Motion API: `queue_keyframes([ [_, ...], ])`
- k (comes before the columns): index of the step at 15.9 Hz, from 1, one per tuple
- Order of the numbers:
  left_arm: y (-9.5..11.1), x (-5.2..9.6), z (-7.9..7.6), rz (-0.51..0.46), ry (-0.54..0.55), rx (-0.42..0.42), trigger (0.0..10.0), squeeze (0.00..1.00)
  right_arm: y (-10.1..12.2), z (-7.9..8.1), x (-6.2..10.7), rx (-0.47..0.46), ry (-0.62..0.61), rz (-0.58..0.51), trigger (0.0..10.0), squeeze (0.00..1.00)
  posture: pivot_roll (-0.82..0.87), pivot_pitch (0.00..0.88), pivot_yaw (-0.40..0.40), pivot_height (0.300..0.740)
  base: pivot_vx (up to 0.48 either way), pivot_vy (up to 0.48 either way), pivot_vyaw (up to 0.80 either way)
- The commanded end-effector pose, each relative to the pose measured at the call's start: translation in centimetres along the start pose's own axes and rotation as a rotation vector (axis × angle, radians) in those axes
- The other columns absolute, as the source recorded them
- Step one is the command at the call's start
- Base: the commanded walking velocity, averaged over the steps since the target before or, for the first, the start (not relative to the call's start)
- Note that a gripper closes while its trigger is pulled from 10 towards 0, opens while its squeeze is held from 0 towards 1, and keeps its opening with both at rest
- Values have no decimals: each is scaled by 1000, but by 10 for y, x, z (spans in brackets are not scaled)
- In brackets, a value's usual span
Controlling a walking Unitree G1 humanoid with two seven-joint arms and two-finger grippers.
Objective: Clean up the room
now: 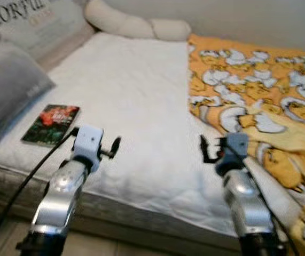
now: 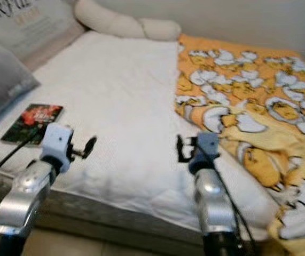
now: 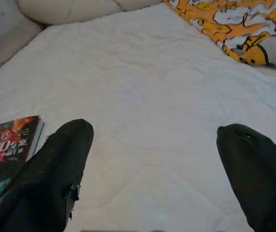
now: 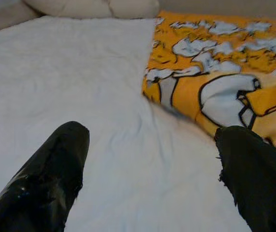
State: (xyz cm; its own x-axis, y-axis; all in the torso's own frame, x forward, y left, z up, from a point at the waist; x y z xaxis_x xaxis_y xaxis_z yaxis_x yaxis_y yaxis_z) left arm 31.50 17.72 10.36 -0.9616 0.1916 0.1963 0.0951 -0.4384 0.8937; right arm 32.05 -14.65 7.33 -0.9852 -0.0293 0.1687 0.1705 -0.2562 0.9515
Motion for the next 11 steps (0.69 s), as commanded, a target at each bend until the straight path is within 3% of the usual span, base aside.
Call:
queue_keyframes([
  [1, 5, -2, 0, -16, 4, -7, 10000, 765, 3, -5, -1, 11, -19, -2, 10000, 1000, -3, 0, -24, 740, 0, -379, 0],
  [7, 5, -2, 2, -16, -1, -19, 10000, 761, 1, -6, -2, 13, -31, 12, 10000, 1000, -2, 0, -22, 740, 0, -371, 0],
  [9, 4, -2, 1, -13, -8, -8, 10000, 753, 1, -7, -3, 23, -38, 21, 10000, 1000, -4, 0, -22, 740, 0, 0, 0],
  [11, 4, -1, -5, -17, -59, -52, 10000, 753, -5, -17, -4, 50, -94, 63, 10000, 1000, -3, 0, -22, 740, 0, 0, 0],
])
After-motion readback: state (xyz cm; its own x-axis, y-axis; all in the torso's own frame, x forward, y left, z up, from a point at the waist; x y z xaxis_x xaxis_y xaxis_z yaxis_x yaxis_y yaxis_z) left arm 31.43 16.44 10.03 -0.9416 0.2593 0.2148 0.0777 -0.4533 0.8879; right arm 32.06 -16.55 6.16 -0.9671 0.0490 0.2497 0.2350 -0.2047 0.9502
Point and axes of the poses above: a point about 5 cm out from each wrist's last joint towards the gripper, its own x axis pointing back from the gripper into the wrist, its own y axis along the axis of the wrist's last joint, z = x × y, the point moved 3 cm from there along -x, pointing out of the wrist towards the gripper, and after that the axes turned 11 degrees about -x, right-handed, at the moved point
